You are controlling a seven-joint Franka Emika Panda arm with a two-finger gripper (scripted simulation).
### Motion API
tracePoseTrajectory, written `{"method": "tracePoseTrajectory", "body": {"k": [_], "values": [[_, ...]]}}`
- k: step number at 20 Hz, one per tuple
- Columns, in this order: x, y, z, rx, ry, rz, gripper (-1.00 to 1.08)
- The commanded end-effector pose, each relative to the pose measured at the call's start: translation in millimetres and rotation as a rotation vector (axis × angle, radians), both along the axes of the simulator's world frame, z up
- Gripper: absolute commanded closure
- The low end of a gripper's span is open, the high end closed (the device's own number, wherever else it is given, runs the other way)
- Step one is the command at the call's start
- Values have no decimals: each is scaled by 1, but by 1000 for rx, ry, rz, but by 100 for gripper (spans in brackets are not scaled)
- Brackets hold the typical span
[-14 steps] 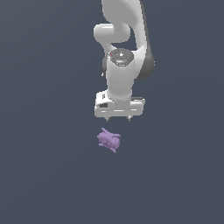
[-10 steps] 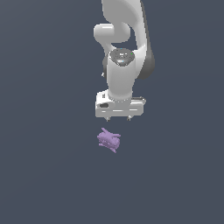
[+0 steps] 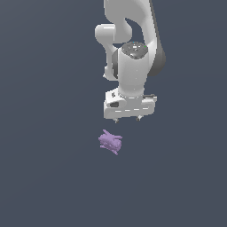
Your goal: Pick up the object and move it to a goal position.
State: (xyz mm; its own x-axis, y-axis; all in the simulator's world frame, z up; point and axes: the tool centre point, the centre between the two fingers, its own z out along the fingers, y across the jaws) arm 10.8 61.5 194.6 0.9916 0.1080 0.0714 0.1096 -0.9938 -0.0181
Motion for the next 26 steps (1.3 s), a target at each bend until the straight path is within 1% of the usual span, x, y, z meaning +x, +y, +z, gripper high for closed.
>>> {"method": "tracePoseTrajectory", "body": {"k": [1, 7, 13, 18, 26], "values": [[0, -1, 0, 0, 1, 0, -92], [2, -3, -2, -5, 2, 36, -92], [6, -9, -7, -13, 6, 116, -92], [10, -16, -12, -23, 11, 216, -92], [19, -30, -23, -38, 22, 412, -92]]}}
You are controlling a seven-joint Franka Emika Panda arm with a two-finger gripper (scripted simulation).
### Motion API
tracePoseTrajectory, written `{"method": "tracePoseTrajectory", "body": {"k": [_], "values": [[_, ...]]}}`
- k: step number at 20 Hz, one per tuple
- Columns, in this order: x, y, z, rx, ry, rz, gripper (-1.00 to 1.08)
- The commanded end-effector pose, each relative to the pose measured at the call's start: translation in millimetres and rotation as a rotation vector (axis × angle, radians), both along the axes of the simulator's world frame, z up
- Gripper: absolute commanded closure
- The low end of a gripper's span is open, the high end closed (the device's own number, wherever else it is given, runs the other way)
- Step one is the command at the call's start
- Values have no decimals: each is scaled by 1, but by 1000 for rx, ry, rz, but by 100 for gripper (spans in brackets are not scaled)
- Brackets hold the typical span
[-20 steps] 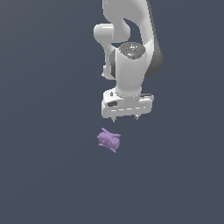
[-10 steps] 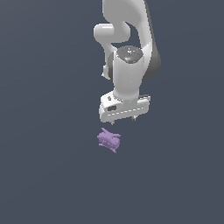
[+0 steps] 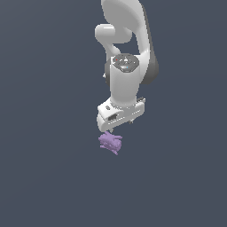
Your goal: Pick up the object and move it to a goal position.
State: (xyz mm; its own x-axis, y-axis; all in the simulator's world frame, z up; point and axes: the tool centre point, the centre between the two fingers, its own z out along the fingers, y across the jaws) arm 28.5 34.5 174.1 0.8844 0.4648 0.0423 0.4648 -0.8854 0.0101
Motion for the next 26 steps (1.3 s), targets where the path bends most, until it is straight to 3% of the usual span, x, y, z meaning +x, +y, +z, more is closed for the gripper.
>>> {"method": "tracePoseTrajectory", "body": {"k": [1, 17, 26], "values": [[3, -5, -3, -4, 4, 63, -92], [18, -35, -26, -21, 27, 452, -92], [23, -46, -34, -24, 35, 593, -92]]}}
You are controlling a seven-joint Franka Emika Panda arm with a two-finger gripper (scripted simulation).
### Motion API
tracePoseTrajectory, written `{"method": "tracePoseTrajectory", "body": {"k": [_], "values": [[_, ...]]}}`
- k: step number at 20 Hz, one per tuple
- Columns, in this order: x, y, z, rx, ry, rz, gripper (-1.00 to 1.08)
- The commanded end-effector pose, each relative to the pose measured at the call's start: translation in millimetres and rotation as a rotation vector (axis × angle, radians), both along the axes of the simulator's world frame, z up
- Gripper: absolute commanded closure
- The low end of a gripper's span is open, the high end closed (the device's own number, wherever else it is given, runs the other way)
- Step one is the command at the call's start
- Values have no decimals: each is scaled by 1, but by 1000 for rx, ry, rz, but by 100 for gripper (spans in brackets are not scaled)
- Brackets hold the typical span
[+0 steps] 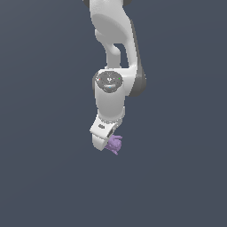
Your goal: Pick up the object and move it to a goal position.
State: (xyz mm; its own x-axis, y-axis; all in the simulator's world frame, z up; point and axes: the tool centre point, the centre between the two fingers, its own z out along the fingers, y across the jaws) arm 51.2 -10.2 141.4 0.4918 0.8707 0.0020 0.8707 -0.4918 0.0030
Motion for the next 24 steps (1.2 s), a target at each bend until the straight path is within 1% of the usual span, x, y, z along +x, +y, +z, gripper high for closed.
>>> {"method": "tracePoseTrajectory", "body": {"k": [1, 6, 12, 20, 24], "values": [[1, -2, -2, 0, 2, 29, -92], [2, -5, -3, 0, 3, 57, -92], [2, -5, -7, 0, 3, 56, -92], [1, -4, -45, 0, 4, 60, -92], [1, -5, -54, 0, 4, 60, -92]]}}
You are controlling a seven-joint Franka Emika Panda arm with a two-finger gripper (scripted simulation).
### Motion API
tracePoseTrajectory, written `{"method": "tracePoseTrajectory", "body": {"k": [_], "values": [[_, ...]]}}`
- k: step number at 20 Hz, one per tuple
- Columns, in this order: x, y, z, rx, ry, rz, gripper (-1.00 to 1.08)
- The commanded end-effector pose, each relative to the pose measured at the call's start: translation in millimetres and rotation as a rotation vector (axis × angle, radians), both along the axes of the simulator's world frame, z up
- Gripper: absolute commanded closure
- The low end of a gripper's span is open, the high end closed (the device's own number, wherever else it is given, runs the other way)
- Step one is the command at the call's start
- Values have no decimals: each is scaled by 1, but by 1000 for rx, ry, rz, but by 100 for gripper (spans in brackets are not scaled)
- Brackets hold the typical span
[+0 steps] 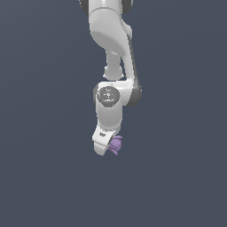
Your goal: Pick up the object and move it to a goal position.
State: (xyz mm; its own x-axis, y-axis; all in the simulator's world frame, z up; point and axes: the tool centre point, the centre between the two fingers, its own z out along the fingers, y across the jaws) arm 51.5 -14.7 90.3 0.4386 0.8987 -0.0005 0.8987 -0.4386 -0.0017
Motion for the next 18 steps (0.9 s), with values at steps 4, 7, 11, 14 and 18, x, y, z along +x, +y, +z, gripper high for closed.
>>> {"method": "tracePoseTrajectory", "body": {"k": [4, 7, 11, 14, 18], "values": [[2, 0, -2, 0, -2, 0, 108], [2, 0, -2, 0, -2, 0, 108], [2, 0, -2, 0, -2, 0, 108], [1, 0, -3, 0, -1, 0, 108], [3, 5, 3, 0, -1, 0, 108]]}}
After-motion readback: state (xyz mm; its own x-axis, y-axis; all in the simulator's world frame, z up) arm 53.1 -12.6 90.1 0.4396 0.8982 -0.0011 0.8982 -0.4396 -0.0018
